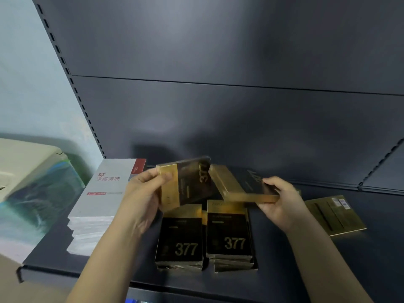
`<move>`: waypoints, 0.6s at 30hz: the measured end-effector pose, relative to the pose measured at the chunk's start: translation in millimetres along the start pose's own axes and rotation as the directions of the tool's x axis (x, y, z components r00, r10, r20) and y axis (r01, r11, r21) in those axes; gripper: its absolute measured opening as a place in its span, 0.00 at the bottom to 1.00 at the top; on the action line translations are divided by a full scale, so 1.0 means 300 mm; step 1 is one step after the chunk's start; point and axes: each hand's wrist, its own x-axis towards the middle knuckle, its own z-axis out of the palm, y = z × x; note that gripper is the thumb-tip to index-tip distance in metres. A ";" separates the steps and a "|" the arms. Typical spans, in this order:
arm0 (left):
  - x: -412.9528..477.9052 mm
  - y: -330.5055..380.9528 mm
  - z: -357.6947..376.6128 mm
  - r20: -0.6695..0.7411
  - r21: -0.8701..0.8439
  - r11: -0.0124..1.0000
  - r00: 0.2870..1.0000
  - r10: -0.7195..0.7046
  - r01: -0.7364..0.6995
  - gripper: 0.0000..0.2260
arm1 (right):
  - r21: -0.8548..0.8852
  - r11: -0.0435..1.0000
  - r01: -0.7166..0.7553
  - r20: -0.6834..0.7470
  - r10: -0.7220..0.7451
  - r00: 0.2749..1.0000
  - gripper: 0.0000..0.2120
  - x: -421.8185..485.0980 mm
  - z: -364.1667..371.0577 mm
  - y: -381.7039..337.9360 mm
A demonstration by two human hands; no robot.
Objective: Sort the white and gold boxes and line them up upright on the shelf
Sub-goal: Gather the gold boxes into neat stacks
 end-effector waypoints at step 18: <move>0.108 0.082 0.100 0.278 0.893 0.408 0.945 -0.173 -0.188 0.11 | -0.342 0.938 0.062 -0.106 -0.103 0.989 0.05 -0.084 -0.078 0.098</move>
